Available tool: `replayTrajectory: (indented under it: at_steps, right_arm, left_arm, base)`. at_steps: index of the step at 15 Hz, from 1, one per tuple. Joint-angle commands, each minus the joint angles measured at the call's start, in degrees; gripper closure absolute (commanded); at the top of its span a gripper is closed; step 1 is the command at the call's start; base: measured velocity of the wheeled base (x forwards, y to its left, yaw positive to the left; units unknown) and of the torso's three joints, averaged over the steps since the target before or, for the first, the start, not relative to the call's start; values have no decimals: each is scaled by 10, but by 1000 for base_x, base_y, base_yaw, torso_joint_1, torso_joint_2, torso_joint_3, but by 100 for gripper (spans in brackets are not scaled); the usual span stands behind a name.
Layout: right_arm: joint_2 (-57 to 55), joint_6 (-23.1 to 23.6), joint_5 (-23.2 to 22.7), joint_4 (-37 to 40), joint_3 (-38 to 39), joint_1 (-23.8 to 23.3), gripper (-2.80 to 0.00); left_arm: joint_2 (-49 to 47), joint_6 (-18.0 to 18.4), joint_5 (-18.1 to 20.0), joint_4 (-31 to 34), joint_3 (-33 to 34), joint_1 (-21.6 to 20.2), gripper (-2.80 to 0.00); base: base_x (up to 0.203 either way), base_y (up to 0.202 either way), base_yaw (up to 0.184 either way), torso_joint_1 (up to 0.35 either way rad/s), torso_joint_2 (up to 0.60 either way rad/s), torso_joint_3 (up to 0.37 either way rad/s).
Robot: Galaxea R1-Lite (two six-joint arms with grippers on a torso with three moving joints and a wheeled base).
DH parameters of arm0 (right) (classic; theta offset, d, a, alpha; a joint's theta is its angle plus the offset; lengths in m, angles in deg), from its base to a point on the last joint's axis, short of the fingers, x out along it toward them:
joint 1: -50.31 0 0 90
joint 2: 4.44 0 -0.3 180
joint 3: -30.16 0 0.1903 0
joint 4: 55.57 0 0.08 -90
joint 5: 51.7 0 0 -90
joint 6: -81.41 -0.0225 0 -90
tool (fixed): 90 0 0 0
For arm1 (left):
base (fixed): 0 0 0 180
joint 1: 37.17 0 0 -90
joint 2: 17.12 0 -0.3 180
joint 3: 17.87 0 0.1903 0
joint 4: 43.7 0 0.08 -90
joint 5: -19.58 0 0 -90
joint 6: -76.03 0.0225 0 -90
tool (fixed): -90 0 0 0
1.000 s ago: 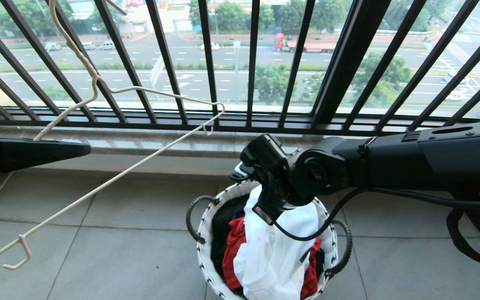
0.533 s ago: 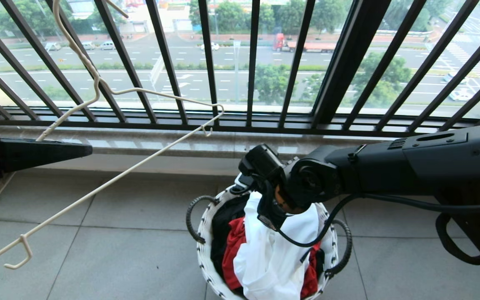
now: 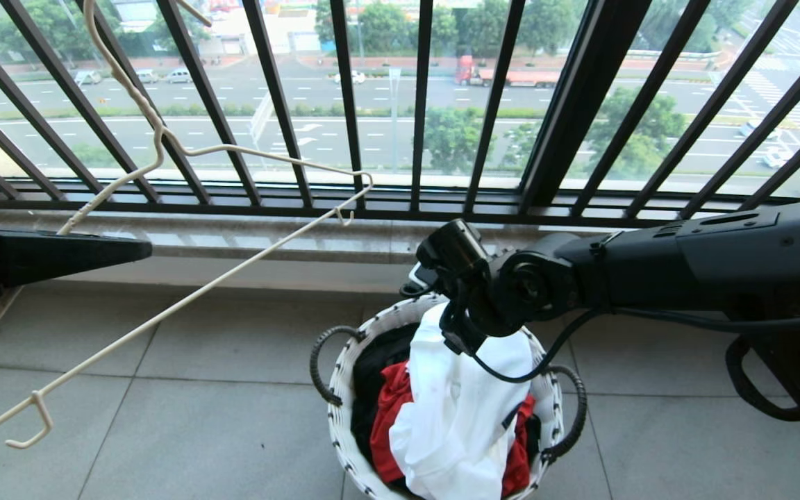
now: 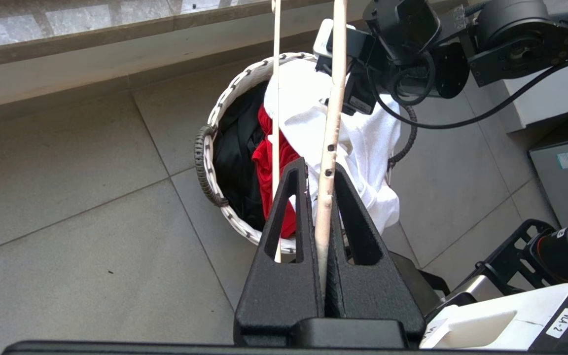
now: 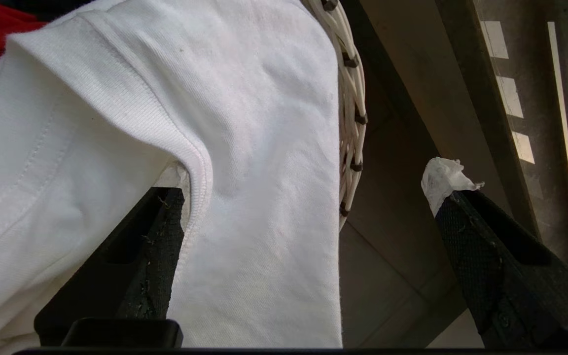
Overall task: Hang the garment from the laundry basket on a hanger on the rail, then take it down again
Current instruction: Pick up clothes from the basket
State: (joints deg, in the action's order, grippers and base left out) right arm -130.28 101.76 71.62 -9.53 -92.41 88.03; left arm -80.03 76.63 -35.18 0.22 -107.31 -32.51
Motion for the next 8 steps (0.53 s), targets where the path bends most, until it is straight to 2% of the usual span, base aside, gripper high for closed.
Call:
replayTrajectory:
  at_steps: [1,5,8]
  right_arm:
    - [12,1,2,1,-30,-12,-280]
    - [10,1,2,-6,-34,-14,-280]
    - [-5,0,2,-45,-24,-3,-280]
  left_arm:
    - [2,0,2,1,0,0,0]
    - [2,0,2,1,0,0,0]
    - [1,0,2,1,0,0,0]
  base:
    - [0,0,0,0,0,0]
    - [0,0,0,0,0,0]
    - [0,0,0,0,0,0]
